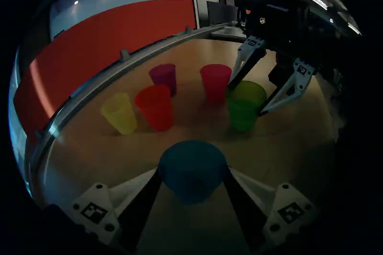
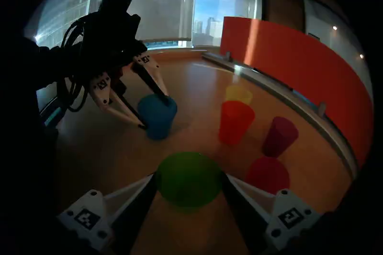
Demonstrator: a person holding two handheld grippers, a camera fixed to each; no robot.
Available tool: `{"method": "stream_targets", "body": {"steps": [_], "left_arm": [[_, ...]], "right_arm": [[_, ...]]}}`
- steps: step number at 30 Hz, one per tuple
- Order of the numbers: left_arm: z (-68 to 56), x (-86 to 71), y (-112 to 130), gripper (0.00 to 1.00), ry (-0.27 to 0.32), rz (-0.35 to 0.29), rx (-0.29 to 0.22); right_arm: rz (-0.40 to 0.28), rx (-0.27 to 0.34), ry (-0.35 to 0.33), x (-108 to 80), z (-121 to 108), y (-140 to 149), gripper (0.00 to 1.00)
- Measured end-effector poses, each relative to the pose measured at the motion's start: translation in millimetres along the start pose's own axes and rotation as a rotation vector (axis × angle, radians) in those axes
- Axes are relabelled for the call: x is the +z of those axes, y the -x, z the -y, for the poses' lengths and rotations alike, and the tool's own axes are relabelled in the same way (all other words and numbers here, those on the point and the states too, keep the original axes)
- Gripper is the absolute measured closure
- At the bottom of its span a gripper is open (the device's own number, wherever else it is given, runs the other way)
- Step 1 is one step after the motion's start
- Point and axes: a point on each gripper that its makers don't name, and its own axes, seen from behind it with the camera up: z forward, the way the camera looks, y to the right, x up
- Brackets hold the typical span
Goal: Pour water
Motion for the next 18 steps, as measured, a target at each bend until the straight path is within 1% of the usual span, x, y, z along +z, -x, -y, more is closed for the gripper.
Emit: {"method": "stream_targets", "body": {"steps": [6,18], "left_arm": [[0.2,-2.8,4.1,0.13,-0.001,0.002,-0.004],[0.3,-4.0,8.9,0.13,-0.006,0.001,-0.006]], "right_arm": [[0.007,-0.003,0.003,2.7,0.6,3.6,0.06],[-0.003,0.012,0.011,1.0,1.0,7.8,0.05]]}}
